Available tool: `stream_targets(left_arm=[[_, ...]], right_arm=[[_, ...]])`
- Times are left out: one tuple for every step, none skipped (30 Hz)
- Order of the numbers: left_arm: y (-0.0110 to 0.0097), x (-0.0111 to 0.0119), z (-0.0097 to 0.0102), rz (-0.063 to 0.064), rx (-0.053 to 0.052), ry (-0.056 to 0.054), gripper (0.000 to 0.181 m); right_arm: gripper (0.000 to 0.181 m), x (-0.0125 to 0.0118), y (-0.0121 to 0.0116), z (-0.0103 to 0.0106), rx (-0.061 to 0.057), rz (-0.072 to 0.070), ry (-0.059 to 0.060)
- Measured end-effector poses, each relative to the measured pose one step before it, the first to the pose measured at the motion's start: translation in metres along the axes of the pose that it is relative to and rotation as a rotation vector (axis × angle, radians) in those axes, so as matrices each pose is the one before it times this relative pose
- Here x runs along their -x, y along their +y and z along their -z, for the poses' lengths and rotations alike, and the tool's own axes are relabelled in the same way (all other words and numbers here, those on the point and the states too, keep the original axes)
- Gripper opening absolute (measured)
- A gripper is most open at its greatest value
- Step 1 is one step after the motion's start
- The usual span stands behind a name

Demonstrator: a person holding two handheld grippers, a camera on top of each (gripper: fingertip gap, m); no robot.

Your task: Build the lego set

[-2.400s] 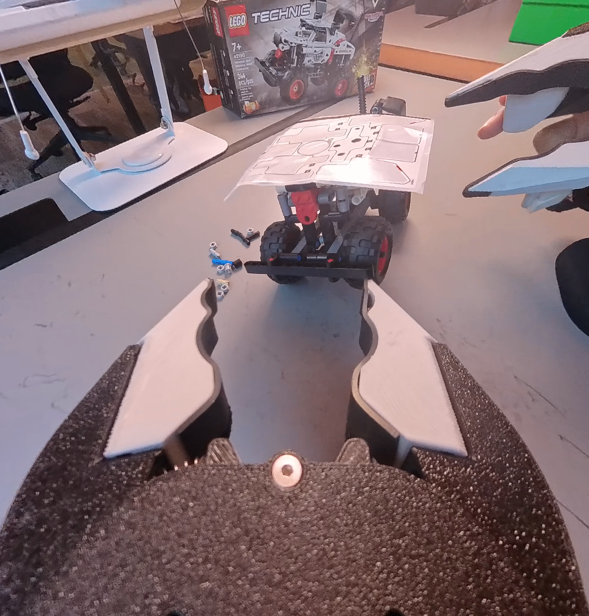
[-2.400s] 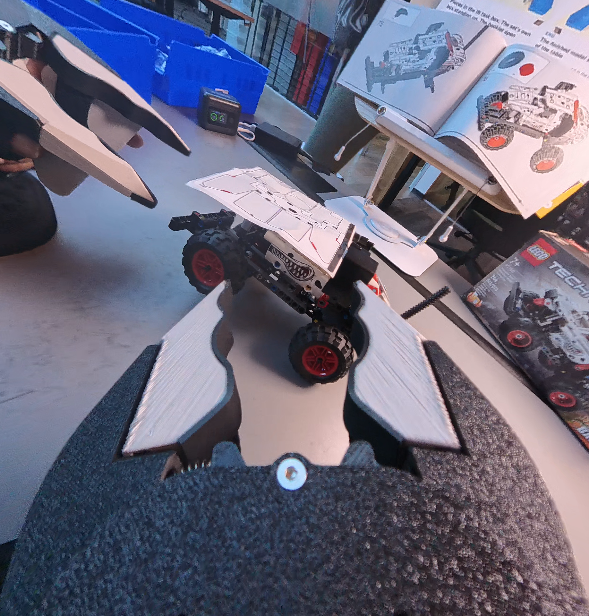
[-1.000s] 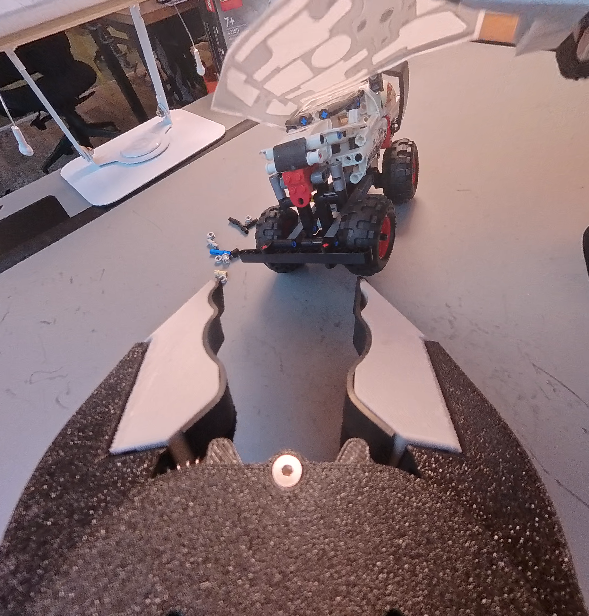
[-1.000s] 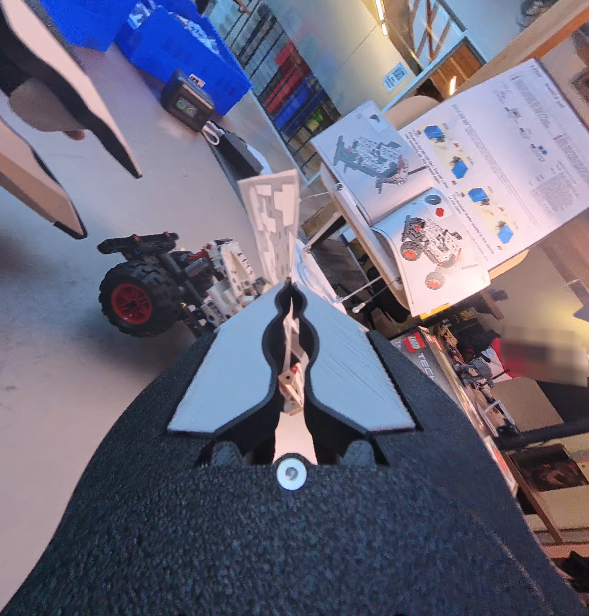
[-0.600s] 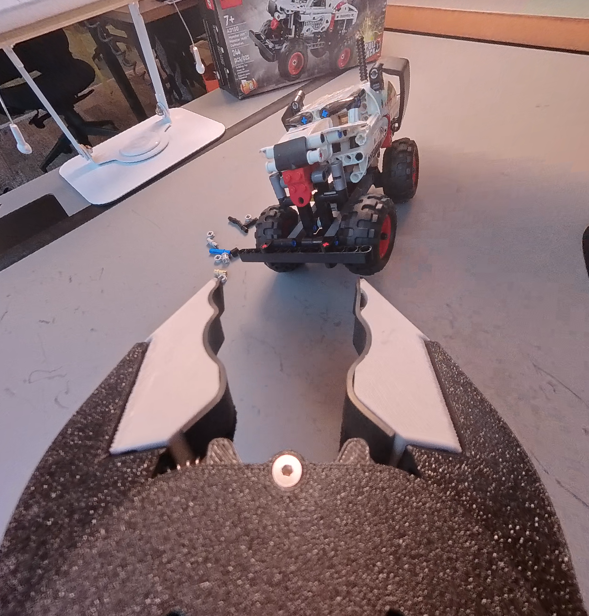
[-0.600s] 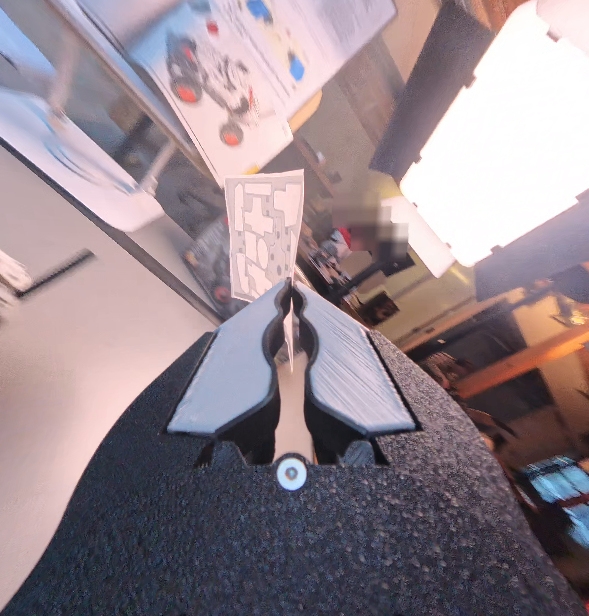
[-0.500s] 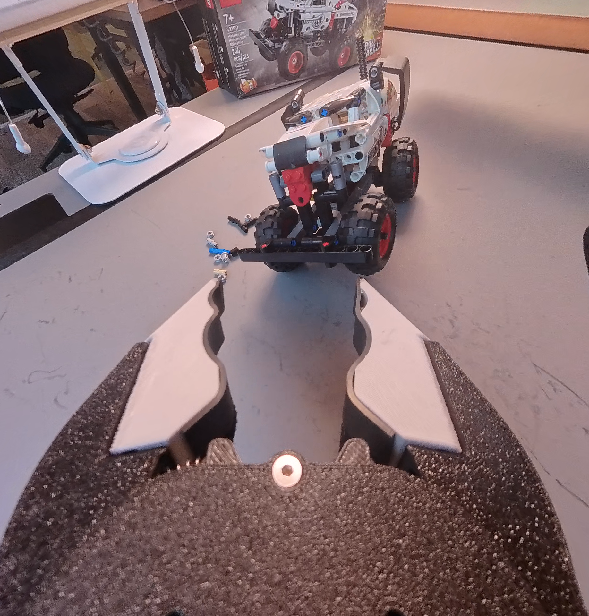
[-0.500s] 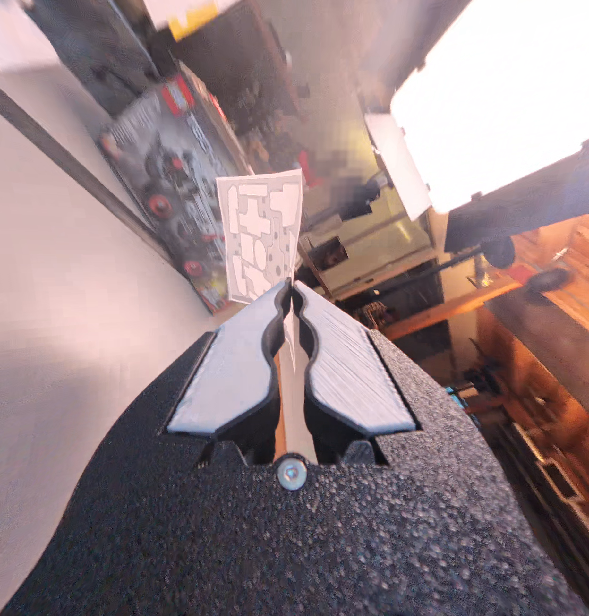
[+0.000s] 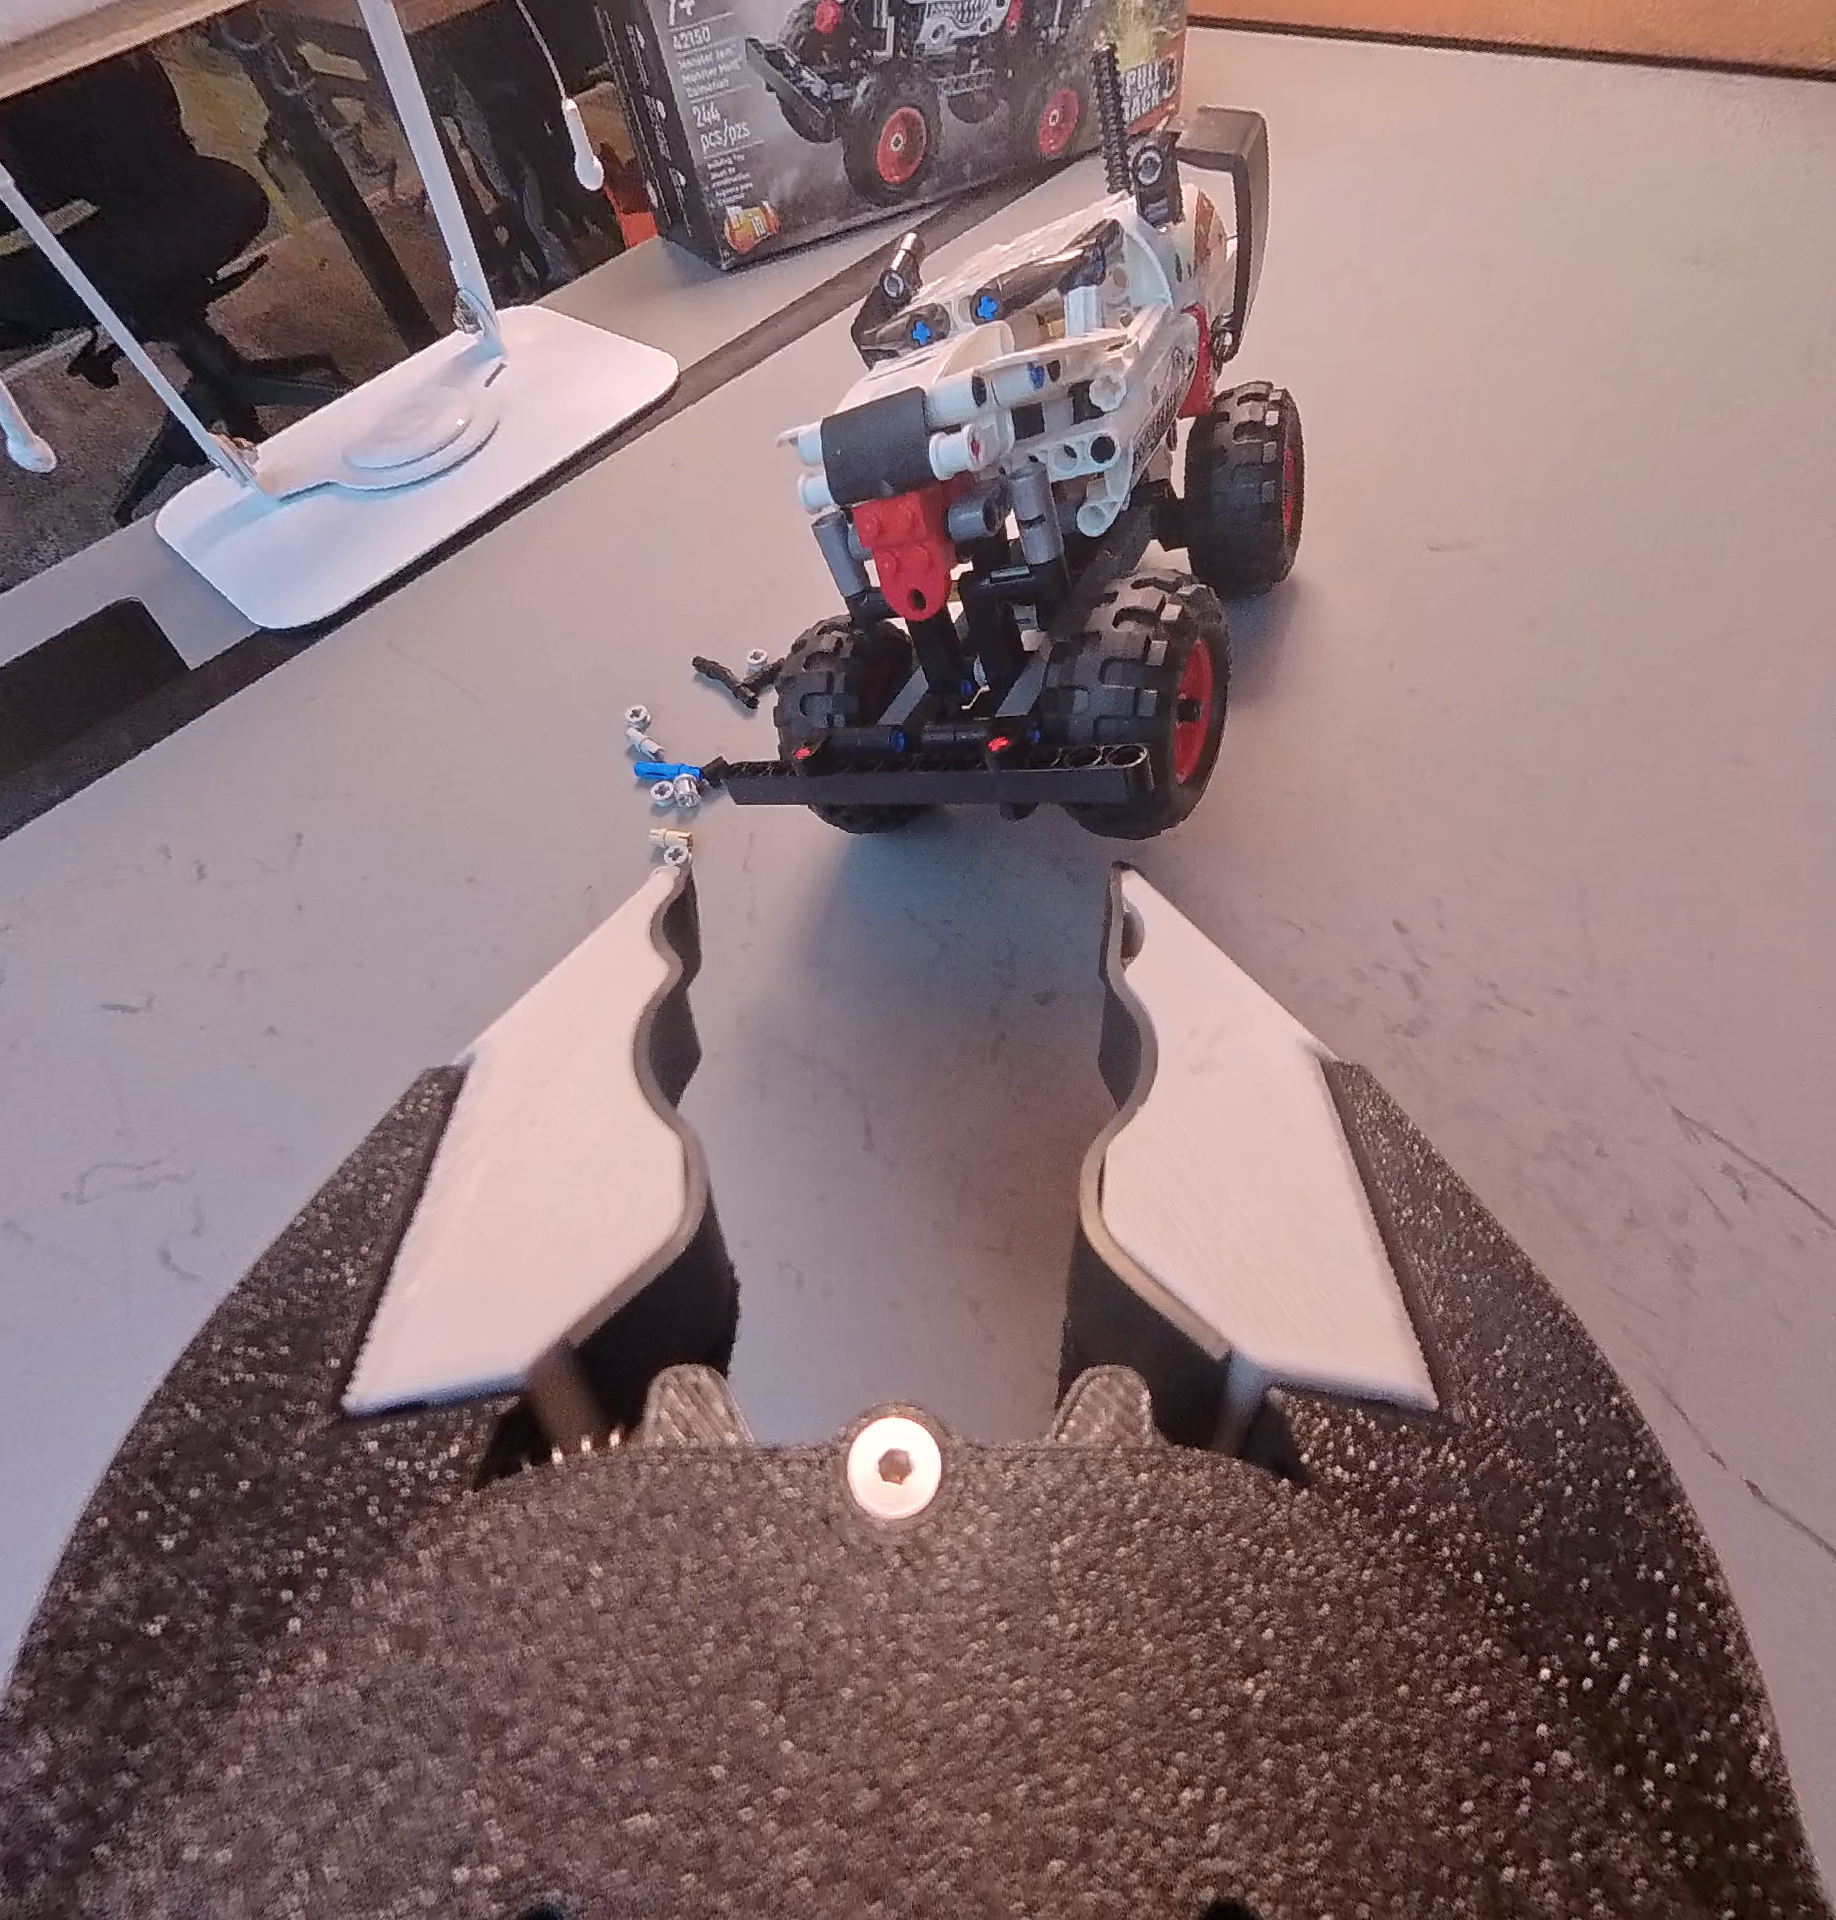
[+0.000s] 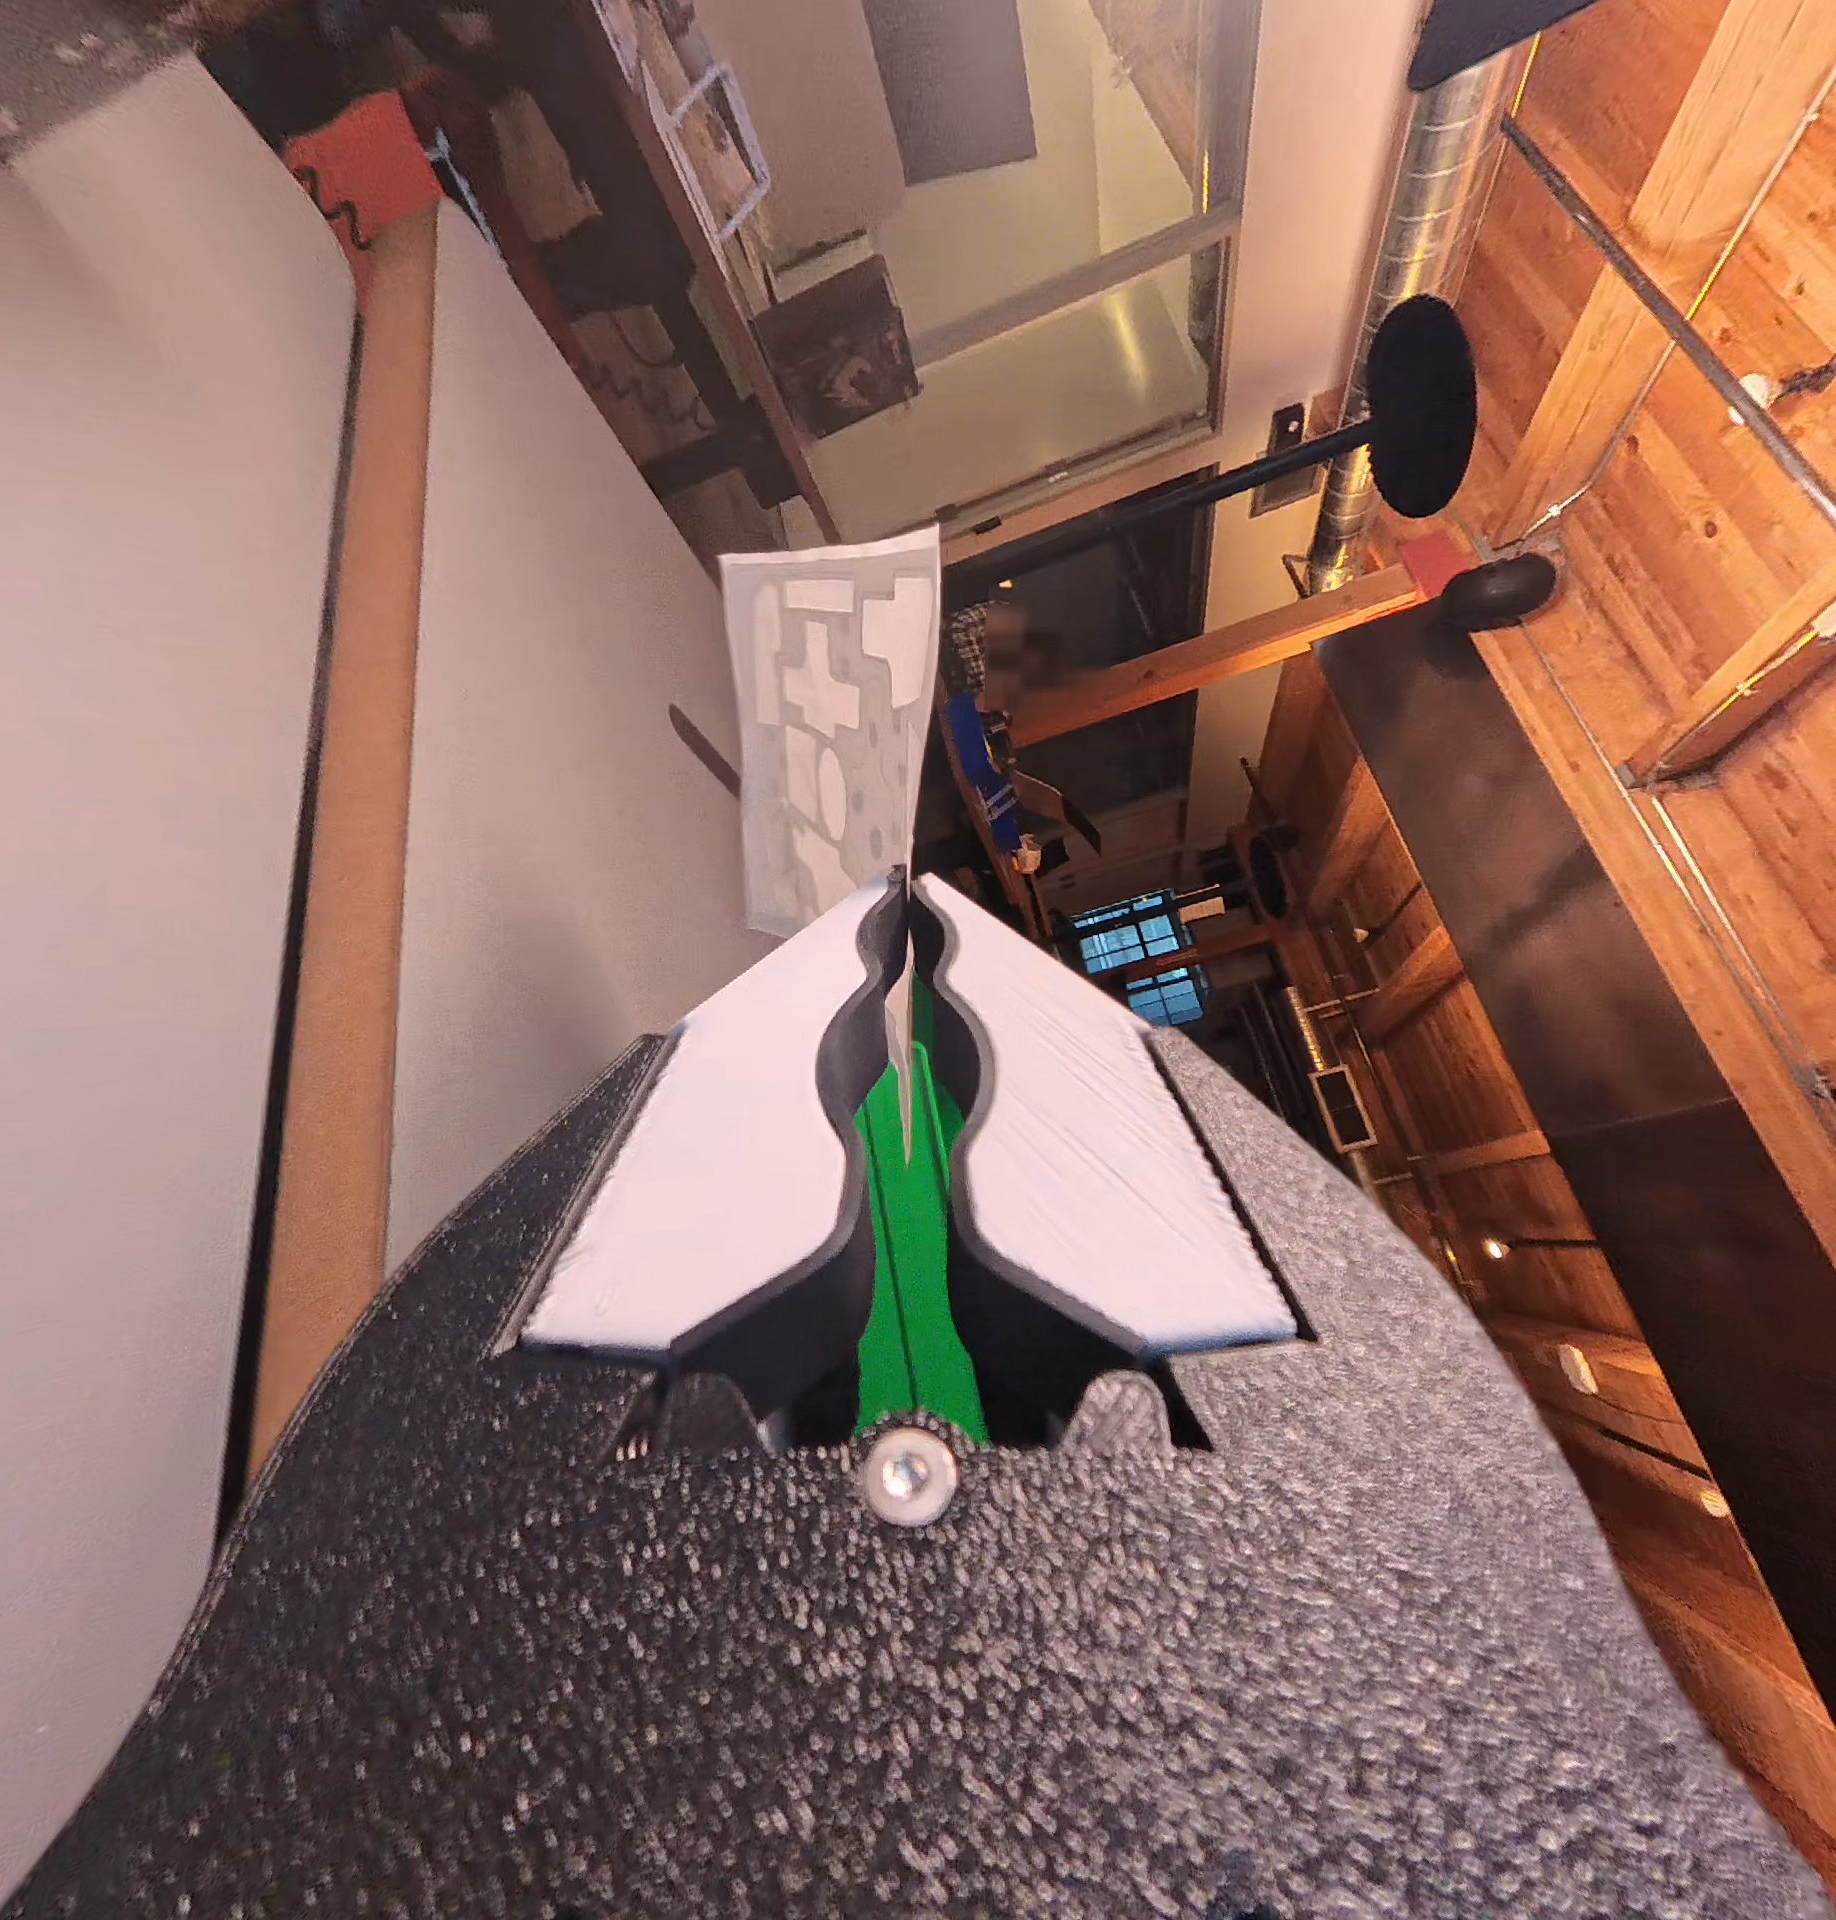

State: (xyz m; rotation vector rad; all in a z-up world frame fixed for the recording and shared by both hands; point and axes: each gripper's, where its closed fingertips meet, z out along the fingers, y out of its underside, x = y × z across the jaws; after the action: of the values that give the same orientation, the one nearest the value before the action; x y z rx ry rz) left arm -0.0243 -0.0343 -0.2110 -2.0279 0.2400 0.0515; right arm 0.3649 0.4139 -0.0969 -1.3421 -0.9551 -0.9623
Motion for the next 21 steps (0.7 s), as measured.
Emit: stream_targets(left_arm=[[0.00005,-0.00004,-0.00005,-0.0017,0.0003,-0.0017,0.076],[-0.00021,0.00016,0.00012,-0.0004,-0.0014,-0.0018,0.076],[-0.00021,0.00021,0.00025,0.0005,-0.0022,-0.0014,0.076],[-0.00009,0.00012,0.00016,0.0006,-0.0017,-0.0007,0.075],[0.00004,0.00004,0.00007,-0.0004,-0.0008,-0.0011,0.075],[0.00016,-0.00009,-0.00015,-0.0021,0.0007,-0.0012,0.075],[0.00033,-0.00032,-0.00027,-0.0042,0.0025,-0.0012,0.075],[0.00065,-0.0004,-0.00057,-0.0056,0.0041,-0.0013,0.075],[0.00069,-0.00056,-0.0006,-0.0061,0.0052,-0.0013,0.075],[0.00083,-0.00061,-0.00068,-0.0061,0.0059,-0.0009,0.075],[0.00075,-0.00044,-0.0007,-0.0055,0.006,-0.0008,0.075],[0.00071,-0.00042,-0.00072,-0.0045,0.0056,-0.0001,0.075],[0.00062,-0.00041,-0.00043,-0.0033,0.004,0.0003,0.075],[0.00021,-0.0003,-0.00018,-0.0017,0.0014,0.0009,0.075],[-0.00015,0.0,0.0002,0.0005,-0.0018,0.0009,0.075],[-0.00056,0.00018,0.00051,0.0026,-0.0046,0.0006,0.075],[-0.00064,0.00029,0.00067,0.0042,-0.0057,0.0011,0.074],[-0.00061,0.00047,0.00054,0.0056,-0.0053,0.0014,0.074],[-0.00046,0.00038,0.00041,0.0061,-0.0041,0.0018,0.074],[-0.00022,0.0004,0.00024,0.0058,-0.0022,0.0027,0.074],[0.0,0.00011,-0.00008,0.005,0.0,0.0033,0.074]], right_arm=[[0.0,0.00043,0.00375,-0.00572,0.0065,0.0186,0.0028],[0.0,0.00342,0.00307,-0.00522,0.0049,0.0153,-0.002],[0.0,0.00574,0.00183,-0.00411,0.0022,0.0128,-0.0065],[0.0,0.00839,0.00085,-0.00359,0.0028,0.0179,-0.0141],[0.0,0.01031,-0.00078,-0.00328,-0.0025,0.0233,-0.0181],[0.0,0.01071,-0.00133,-0.0031,-0.0003,0.0216,-0.0187],[0.0,0.01125,-0.0026,-0.00264,-0.0022,0.0124,-0.0243],[0.0,0.01068,-0.00622,-0.00118,-0.0161,0.0021,-0.0257],[0.0,0.0115,-0.01157,0.00106,-0.0366,0.007,-0.0296],[0.0,0.01156,-0.01382,0.00163,-0.0358,0.0242,-0.0228],[0.0,0.01409,-0.01563,0.00143,-0.0377,0.0338,-0.034],[0.0,0.01633,-0.01691,0.00078,-0.0412,0.03,-0.0468],[0.0,0.01469,-0.01694,0.0,-0.0372,0.0199,-0.0391],[0.0,0.01294,-0.01762,0.00005,-0.0389,0.0159,-0.0342],[0.0,0.01187,-0.01741,-0.00022,-0.035,0.0181,-0.0354],[0.0,0.01024,-0.01675,-0.00039,-0.0323,0.0173,-0.0317],[0.0,0.00928,-0.01573,-0.00029,-0.0243,0.0139,-0.034],[0.0,0.0091,-0.01717,0.00062,-0.0324,0.0123,-0.039],[0.0,0.0087,-0.02006,0.00199,-0.0496,0.0158,-0.0397],[0.0,0.00629,-0.02081,0.00204,-0.0517,0.0177,-0.0272],[0.0,0.0018,-0.01958,0.00091,-0.0411,0.012,-0.0055]])
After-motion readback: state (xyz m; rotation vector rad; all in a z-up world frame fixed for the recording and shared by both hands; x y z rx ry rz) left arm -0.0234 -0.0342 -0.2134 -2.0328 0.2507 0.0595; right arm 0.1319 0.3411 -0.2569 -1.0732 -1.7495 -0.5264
